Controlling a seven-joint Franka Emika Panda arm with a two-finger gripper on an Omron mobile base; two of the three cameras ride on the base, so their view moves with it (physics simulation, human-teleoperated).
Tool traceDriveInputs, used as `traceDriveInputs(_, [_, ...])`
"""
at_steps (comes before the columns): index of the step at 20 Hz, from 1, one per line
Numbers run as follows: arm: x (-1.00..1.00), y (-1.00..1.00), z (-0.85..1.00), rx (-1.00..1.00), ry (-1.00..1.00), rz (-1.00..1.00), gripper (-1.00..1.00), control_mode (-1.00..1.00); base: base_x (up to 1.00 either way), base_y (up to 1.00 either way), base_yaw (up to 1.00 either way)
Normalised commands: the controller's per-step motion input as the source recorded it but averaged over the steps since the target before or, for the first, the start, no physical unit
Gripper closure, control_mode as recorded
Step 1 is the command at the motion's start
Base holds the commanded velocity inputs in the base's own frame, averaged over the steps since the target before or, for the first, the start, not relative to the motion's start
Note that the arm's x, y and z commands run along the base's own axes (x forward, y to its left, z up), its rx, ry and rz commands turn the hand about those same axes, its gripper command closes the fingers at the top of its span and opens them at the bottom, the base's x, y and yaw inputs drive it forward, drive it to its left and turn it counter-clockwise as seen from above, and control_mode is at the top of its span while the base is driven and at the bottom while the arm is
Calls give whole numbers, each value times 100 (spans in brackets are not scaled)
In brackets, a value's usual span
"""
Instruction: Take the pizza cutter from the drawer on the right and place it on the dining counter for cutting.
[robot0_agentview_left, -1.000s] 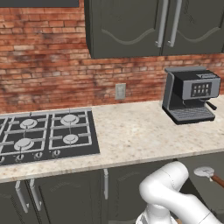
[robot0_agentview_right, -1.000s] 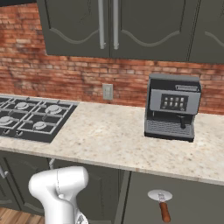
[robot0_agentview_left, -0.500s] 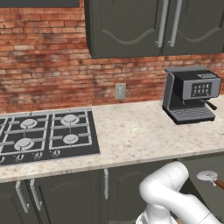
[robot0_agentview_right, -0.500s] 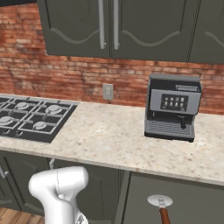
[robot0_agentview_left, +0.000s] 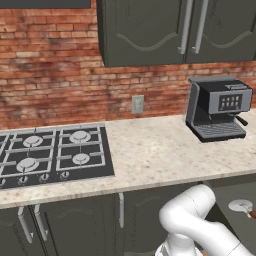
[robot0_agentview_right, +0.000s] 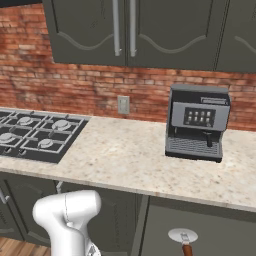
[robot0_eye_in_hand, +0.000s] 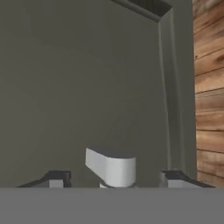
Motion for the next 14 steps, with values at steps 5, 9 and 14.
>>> traceDriveInputs(5, [-58, -14, 39, 0, 0, -3, -100, -100, 0, 0, 0])
traceDriveInputs(9, [-83, -18, 44, 0, 0, -1, -100, -100, 0, 0, 0])
traceDriveInputs(14, [-98, -32, 28, 0, 0, 0, -100, -100, 0, 0, 0])
